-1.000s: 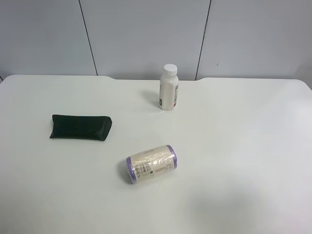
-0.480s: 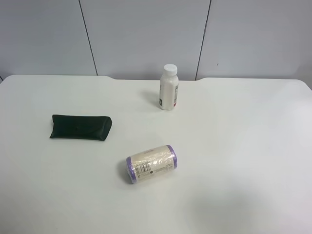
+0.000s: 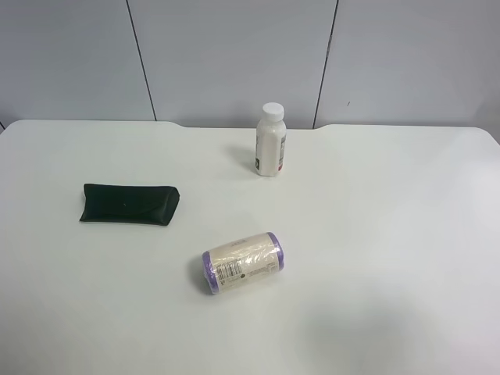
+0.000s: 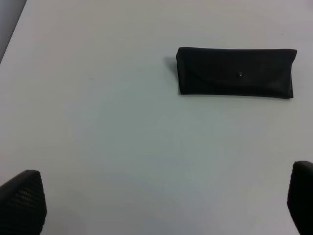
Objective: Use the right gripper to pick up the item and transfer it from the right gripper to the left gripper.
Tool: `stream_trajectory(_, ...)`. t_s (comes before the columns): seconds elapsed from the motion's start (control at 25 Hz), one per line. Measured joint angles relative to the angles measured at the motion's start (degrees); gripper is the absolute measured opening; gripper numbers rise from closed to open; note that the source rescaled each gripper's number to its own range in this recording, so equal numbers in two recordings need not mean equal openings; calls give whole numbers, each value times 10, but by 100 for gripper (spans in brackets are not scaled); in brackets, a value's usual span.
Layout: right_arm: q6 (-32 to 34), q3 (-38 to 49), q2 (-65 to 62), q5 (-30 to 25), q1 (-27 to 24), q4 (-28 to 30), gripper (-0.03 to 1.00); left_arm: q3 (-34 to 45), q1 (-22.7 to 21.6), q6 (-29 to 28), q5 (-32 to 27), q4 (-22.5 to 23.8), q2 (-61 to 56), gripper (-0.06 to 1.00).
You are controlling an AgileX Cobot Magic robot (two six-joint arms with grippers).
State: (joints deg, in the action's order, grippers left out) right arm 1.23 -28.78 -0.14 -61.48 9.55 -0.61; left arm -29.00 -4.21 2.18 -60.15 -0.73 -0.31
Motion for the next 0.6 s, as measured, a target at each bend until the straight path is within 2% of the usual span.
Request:
stream_trajectory(0.48,0,0,0,0,-2,0,100,0,0,-1,0,0,0,100)
stream_trajectory(0.6,0,0,0,0,-24,0,100,0,0,-1,0,0,0,100)
